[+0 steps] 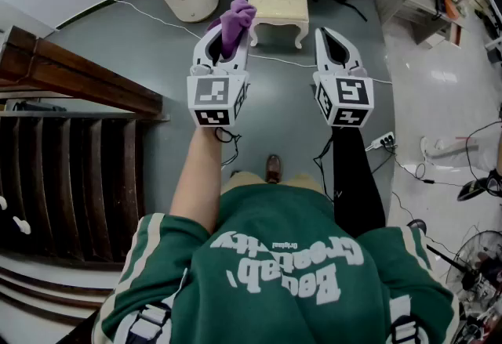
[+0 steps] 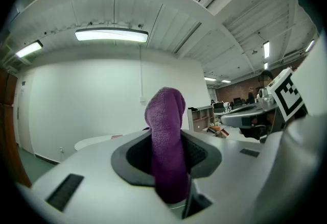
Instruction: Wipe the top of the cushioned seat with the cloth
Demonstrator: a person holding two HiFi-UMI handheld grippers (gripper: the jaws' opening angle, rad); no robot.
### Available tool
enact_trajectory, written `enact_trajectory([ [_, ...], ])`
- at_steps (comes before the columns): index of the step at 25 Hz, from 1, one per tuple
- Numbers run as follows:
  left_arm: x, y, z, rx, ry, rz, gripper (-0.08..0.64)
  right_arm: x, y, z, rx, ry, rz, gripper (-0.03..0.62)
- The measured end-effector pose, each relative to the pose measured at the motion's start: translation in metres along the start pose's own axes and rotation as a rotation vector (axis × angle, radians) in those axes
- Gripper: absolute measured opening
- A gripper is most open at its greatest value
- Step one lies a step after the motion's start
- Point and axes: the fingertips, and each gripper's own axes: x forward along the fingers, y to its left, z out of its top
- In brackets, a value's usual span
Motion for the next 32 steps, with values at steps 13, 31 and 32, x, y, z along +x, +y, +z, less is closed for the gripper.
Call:
enact_trajectory([
  [13, 0.015, -0.002, -0.002, 0.010, 0.008, 0.002, 0.133, 0.006, -0.017, 0.000, 0.015, -0.022, -0.010, 0.008],
  [31, 0.062, 0.053, -0.023, -0.005, 0.033, 0.021, 0.133, 0.079, -0.016, -0.004, 0.028, -0.016, 0.006, 0.008],
  [32, 0.071, 0.059, -0.026, -0.009, 0.032, 0.019, 0.133, 0.089, -0.017, -0.005, 0.024, -0.014, 0.003, 0.008],
])
